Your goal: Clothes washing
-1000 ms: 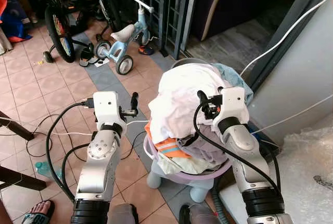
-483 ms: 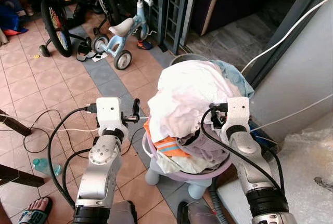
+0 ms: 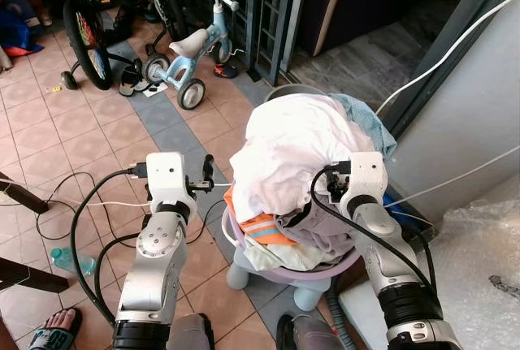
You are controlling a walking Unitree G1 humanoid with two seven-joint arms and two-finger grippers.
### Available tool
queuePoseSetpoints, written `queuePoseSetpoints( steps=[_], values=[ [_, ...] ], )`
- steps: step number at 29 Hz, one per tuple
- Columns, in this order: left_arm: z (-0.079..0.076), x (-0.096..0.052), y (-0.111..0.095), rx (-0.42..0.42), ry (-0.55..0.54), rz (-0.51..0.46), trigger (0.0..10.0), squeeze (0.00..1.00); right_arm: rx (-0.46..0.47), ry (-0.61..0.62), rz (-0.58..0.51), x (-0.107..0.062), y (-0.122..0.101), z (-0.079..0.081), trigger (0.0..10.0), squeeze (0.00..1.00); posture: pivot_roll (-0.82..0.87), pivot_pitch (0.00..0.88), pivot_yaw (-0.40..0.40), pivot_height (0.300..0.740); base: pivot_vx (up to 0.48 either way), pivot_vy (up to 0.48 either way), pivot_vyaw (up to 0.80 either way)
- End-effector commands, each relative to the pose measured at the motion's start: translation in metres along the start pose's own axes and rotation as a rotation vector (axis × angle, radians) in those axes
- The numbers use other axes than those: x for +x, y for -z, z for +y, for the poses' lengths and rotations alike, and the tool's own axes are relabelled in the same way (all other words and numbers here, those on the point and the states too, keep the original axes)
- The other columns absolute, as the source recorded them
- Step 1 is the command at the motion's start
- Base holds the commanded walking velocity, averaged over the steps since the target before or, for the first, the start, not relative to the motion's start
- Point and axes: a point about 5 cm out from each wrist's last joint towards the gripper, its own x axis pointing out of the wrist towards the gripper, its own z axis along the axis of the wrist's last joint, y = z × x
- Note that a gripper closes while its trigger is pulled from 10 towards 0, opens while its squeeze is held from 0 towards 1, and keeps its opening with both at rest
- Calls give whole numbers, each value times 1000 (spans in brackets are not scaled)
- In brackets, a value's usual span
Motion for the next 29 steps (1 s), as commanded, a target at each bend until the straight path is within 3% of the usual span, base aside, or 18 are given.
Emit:
queuePoseSetpoints(
  steps=[1,12,14,19,20,23,29],
  values=[
    [0,0,4,12,-5,18,10000,0,30,21,-18,1,0,-2,0,0,80,106,-45,740,0,0,0],
    [8,-2,20,20,-39,70,10000,0,86,26,-76,3,-1,-1,0,0,58,28,-37,740,0,0,0],
    [-9,3,12,11,11,22,10000,0,98,87,-47,4,2,-19,0,0,84,26,-36,740,0,0,0],
    [4,6,11,44,2,20,10000,0,110,86,-99,6,-4,-10,0,0,70,10,-29,740,0,0,0],
    [0,8,8,62,18,2,10000,0,146,114,-100,7,-6,-15,0,0,83,17,-28,740,0,0,0],
    [5,11,10,40,-27,9,10000,0,94,73,-173,7,-18,-10,0,0,63,13,-30,740,0,0,0],
    [1,10,8,29,-39,-12,10000,0,116,96,-274,8,-42,-16,0,0,61,16,-38,740,0,0,0]
  ],
)
